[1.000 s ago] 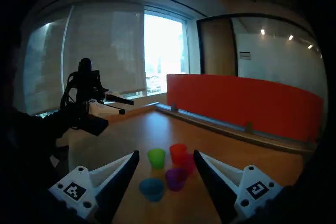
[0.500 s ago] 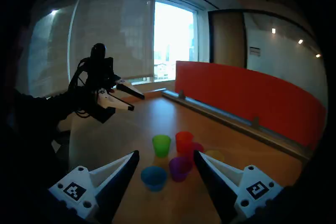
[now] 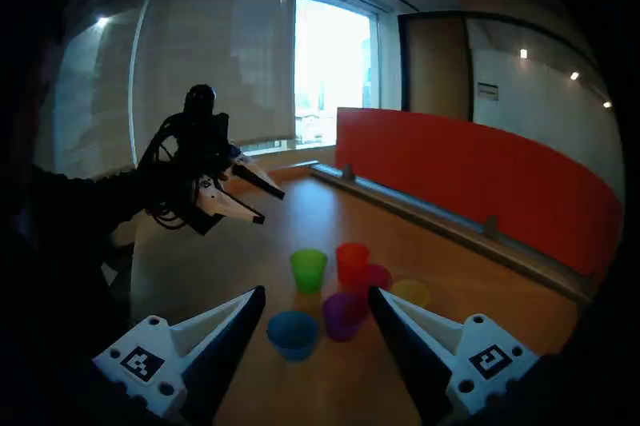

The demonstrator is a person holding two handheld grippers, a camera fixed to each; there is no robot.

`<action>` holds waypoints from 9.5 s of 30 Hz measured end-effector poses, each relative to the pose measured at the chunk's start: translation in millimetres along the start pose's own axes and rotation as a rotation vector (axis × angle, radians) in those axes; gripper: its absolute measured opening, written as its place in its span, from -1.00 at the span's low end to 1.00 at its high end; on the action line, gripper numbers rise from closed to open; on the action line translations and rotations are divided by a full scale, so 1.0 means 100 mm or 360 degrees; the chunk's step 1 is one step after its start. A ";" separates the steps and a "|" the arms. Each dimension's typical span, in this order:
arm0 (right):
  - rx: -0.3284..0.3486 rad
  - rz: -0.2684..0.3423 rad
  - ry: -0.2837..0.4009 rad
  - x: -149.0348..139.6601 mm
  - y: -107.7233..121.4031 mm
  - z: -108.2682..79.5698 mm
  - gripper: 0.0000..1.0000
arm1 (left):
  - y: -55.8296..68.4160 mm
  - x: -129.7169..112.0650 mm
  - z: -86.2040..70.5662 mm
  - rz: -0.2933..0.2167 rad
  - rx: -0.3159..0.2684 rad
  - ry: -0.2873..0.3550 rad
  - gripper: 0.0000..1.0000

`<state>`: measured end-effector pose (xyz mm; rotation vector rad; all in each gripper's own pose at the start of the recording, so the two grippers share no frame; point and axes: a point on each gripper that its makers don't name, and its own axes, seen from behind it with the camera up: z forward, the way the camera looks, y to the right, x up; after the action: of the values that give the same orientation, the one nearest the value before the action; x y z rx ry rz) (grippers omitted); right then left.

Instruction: Pour water

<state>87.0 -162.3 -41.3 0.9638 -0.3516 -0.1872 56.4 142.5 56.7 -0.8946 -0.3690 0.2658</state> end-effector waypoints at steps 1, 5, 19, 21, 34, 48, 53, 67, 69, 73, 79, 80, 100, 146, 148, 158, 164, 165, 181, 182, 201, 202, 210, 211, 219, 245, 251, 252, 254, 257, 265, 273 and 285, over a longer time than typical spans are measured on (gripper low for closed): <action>0.0000 0.0004 0.0000 0.00 0.01 0.01 0.99 | -0.01 -0.03 0.02 0.0000 0.0000 -0.0012 0.99; 0.0003 0.0020 -0.0003 -0.03 0.04 0.05 0.99 | -0.04 -0.18 0.13 0.0001 -0.0005 -0.0062 1.00; 0.0007 0.0044 -0.0034 -0.12 0.15 0.16 0.99 | -0.02 -0.68 0.50 0.0027 -0.0076 -0.0224 0.99; 0.0009 0.0044 -0.0037 -0.12 0.17 0.18 0.99 | -0.03 -0.73 0.55 0.0031 -0.0082 -0.0242 0.99; 0.0009 0.0048 -0.0048 -0.14 0.24 0.25 0.99 | -0.06 -0.91 0.78 0.0029 -0.0115 -0.0315 0.99; -0.0009 0.0059 -0.0053 -0.19 0.33 0.25 1.00 | -0.04 -0.93 1.02 0.0063 -0.0151 -0.0362 0.99; -0.0014 0.0064 -0.0051 -0.21 0.36 0.24 0.99 | -0.04 -0.91 1.08 0.0074 -0.0146 -0.0360 0.99; -0.0025 0.0066 -0.0051 -0.23 0.40 0.22 0.99 | -0.01 -0.89 1.16 0.0077 -0.0161 -0.0366 0.81; -0.0026 0.0065 -0.0051 -0.23 0.40 0.22 1.00 | -0.01 -0.90 1.15 0.0071 -0.0162 -0.0367 0.80; -0.0024 0.0066 -0.0049 -0.22 0.39 0.23 0.99 | -0.01 -0.89 1.14 0.0054 -0.0163 -0.0359 0.80; -0.0022 0.0060 -0.0046 -0.20 0.37 0.22 0.99 | 0.01 -0.79 1.07 0.0043 -0.0164 -0.0310 0.80; -0.0022 0.0058 -0.0045 -0.20 0.36 0.22 0.99 | 0.00 -0.76 1.06 0.0044 -0.0160 -0.0300 0.80; -0.0036 0.0014 -0.0030 -0.11 0.20 0.18 0.99 | 0.02 -0.28 0.63 0.0055 -0.0055 -0.0108 0.80; -0.0016 -0.0017 -0.0038 -0.08 -0.02 0.25 0.99 | -0.07 0.75 -0.14 -0.0065 0.0074 0.0499 0.82; -0.0014 -0.0018 -0.0041 -0.08 -0.02 0.26 0.99 | -0.05 0.79 -0.16 -0.0073 0.0058 0.0536 0.82; -0.0005 -0.0019 -0.0047 -0.09 -0.01 0.30 0.99 | -0.03 0.83 -0.19 -0.0056 0.0046 0.0571 0.82; 0.0001 -0.0021 -0.0070 -0.16 0.00 0.33 0.99 | -0.02 0.76 -0.17 -0.0040 0.0043 0.0535 0.82; 0.0003 -0.0021 -0.0075 -0.17 0.00 0.33 0.99 | -0.02 0.74 -0.16 -0.0037 0.0043 0.0528 0.82; 0.0078 -0.0048 -0.0191 -0.55 -0.10 0.56 1.00 | 0.05 0.73 -0.21 -0.0013 0.0044 0.0511 0.82; 0.0085 -0.0049 -0.0201 -0.58 -0.11 0.58 1.00 | 0.05 0.73 -0.22 -0.0012 0.0045 0.0512 0.82; 0.0183 -0.0058 -0.0383 -1.15 -0.27 0.84 0.99 | 0.03 0.69 -0.25 -0.0025 0.0057 0.0503 0.82; 0.0184 -0.0060 -0.0391 -1.17 -0.27 0.85 1.00 | 0.03 0.68 -0.25 -0.0025 0.0058 0.0502 0.82; 0.0206 -0.0084 -0.0433 -1.30 -0.31 0.92 0.99 | 0.01 0.66 -0.23 -0.0030 0.0059 0.0496 0.82; 0.0208 -0.0088 -0.0438 -1.32 -0.31 0.93 1.00 | 0.01 0.66 -0.23 -0.0030 0.0059 0.0495 0.82; 0.0201 -0.0116 -0.0448 -1.38 -0.33 1.09 1.00 | 0.02 0.64 -0.23 -0.0027 0.0056 0.0489 0.82; 0.0193 -0.0143 -0.0447 -1.47 -0.34 1.31 0.84 | 0.05 0.59 -0.24 -0.0028 0.0039 0.0477 0.82; 0.0187 -0.0124 -0.0436 -1.46 -0.32 1.28 0.84 | 0.06 0.59 -0.25 -0.0025 0.0036 0.0471 0.82; 0.0185 -0.0121 -0.0432 -1.45 -0.31 1.27 0.83 | 0.06 0.59 -0.25 -0.0024 0.0035 0.0470 0.82; 0.0182 -0.0119 -0.0420 -1.42 -0.30 1.24 0.83 | 0.07 0.58 -0.25 -0.0024 0.0032 0.0469 0.82; 0.0176 -0.0118 -0.0401 -1.35 -0.29 1.21 0.83 | 0.08 0.58 -0.25 -0.0023 0.0028 0.0466 0.82; 0.0149 -0.0099 -0.0323 -1.11 -0.24 1.08 0.83 | 0.13 0.59 -0.24 -0.0022 0.0011 0.0461 0.82; 0.0117 -0.0049 -0.0187 -0.74 -0.16 0.94 0.83 | 0.19 0.58 -0.23 -0.0029 -0.0006 0.0461 0.82; 0.0079 -0.0063 -0.0031 -0.30 -0.08 0.80 0.83 | 0.27 0.54 -0.19 -0.0052 -0.0027 0.0458 0.82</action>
<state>29.2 -219.3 -12.7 1.0190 -0.3564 -0.2248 111.4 165.6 35.8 -0.9281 -0.1193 0.1016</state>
